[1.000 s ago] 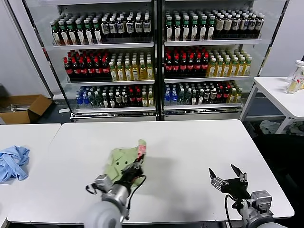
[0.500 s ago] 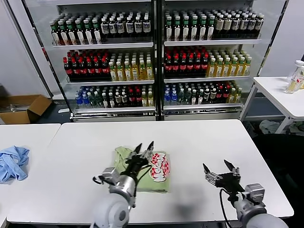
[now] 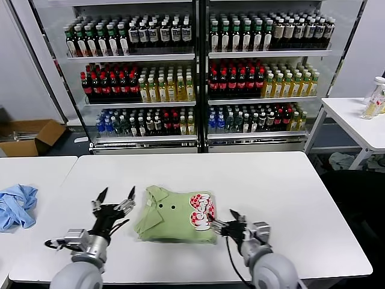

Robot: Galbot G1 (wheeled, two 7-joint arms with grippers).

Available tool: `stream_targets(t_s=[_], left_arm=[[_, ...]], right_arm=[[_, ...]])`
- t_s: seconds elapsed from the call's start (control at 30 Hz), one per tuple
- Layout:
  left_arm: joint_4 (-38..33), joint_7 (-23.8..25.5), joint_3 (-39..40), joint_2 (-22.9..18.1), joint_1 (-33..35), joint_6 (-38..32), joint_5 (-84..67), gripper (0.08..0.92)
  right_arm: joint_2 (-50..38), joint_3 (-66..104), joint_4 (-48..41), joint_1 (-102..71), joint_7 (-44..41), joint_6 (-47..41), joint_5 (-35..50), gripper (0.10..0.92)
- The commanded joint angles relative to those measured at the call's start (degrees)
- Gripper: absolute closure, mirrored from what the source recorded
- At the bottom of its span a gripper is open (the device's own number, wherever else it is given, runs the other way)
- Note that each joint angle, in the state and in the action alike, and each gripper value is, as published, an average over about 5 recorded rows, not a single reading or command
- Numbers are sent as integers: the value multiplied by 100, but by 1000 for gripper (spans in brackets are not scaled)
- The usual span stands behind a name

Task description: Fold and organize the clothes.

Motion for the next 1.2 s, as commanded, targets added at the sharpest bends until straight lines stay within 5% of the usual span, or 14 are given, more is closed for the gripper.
stream_targets(t_s=[0.03, 0.2, 0.67, 0.93, 1.2], left_arm=[[-114, 120, -751, 371, 508, -190, 226, 177], [-61, 128, -730, 336, 493, -195, 225, 177], [85, 147, -583, 239, 448, -416, 418, 177], [473, 243, -350, 215, 304, -1182, 1493, 177], [893, 737, -31, 17, -60, -2054, 2170, 177]], right_arm=[[439, -974, -1214, 1129, 289, -79, 428, 203], [367, -861, -1131, 1019, 453, -106, 557, 261], [249, -596, -659, 822, 409, 43, 452, 648], [-944, 657, 401, 300, -357, -155, 264, 878], [-1083, 1298, -291, 103, -1265, 68, -472, 917]])
